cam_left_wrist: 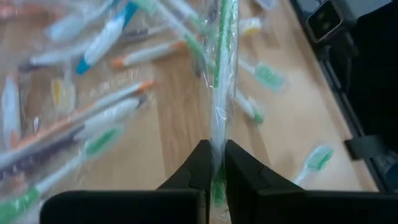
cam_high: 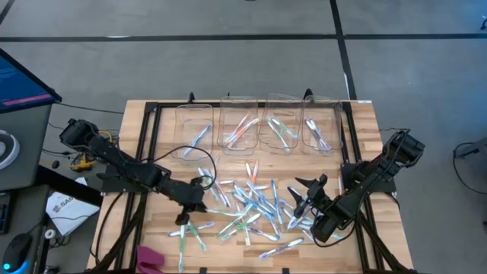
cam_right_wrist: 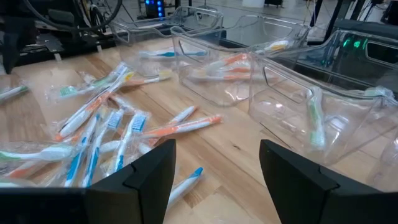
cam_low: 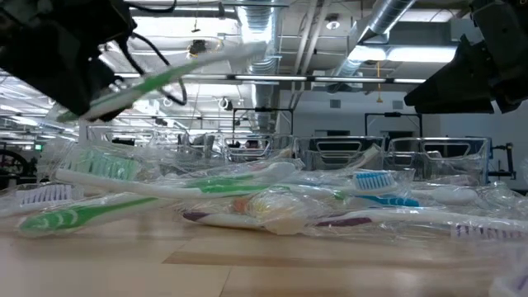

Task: Pick & Place Toothbrushes
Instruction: Put the green toothbrush into the middle right transparent bin

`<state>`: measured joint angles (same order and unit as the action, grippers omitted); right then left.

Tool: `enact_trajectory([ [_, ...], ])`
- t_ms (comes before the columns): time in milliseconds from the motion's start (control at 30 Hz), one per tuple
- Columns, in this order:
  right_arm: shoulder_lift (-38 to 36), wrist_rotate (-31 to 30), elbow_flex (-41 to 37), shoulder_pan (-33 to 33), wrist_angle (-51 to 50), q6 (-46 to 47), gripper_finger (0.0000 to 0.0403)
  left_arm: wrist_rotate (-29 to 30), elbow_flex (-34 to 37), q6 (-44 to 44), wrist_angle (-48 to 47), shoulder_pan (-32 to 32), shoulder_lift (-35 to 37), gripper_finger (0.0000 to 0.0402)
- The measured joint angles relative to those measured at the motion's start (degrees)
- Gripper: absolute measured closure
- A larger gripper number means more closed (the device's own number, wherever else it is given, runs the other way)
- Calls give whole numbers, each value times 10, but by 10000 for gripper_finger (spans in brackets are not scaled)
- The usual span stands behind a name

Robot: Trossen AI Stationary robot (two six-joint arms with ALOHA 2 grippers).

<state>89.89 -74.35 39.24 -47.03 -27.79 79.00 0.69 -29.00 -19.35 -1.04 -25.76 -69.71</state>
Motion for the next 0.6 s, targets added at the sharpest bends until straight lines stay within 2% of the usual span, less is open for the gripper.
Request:
enact_trajectory([
  [233,0,-3,0,12,2,-14,178,53,-4,28,64,0,0,386],
  [600,0,10,0,49,106,-16,178,55,-4,145,220,0,-2,385],
])
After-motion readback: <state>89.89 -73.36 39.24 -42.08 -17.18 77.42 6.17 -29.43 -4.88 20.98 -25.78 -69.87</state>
